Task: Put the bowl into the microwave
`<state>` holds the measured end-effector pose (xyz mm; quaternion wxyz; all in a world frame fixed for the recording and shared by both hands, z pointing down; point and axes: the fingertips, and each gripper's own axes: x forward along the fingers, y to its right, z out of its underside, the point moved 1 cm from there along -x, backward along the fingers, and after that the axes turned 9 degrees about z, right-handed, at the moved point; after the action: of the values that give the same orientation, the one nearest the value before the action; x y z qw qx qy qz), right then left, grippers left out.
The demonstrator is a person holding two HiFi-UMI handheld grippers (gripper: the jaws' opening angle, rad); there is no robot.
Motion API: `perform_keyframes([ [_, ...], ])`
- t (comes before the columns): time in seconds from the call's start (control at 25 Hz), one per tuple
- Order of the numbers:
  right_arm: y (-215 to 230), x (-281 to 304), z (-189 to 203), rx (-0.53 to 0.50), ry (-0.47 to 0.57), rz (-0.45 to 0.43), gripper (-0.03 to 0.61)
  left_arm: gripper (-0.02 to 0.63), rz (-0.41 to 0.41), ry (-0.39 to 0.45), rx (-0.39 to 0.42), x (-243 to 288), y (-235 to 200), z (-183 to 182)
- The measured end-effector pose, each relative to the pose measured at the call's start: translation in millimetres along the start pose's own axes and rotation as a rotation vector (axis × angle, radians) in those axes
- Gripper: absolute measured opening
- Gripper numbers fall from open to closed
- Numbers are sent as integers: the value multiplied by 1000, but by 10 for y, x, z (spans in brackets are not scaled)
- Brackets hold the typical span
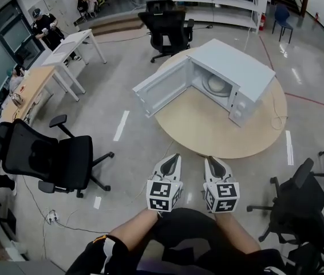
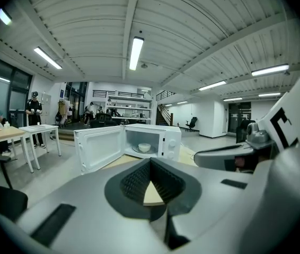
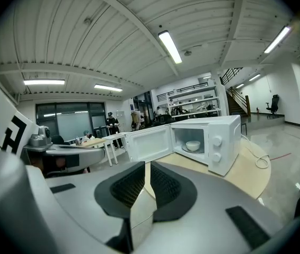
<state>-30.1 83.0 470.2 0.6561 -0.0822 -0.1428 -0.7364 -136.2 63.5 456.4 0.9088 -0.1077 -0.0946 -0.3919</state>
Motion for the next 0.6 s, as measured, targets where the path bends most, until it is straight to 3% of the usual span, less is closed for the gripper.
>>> perform_keyframes([
  [0.6, -885, -246, 262, -1, -26, 0, 44, 46, -44, -28, -45, -998, -494, 345],
])
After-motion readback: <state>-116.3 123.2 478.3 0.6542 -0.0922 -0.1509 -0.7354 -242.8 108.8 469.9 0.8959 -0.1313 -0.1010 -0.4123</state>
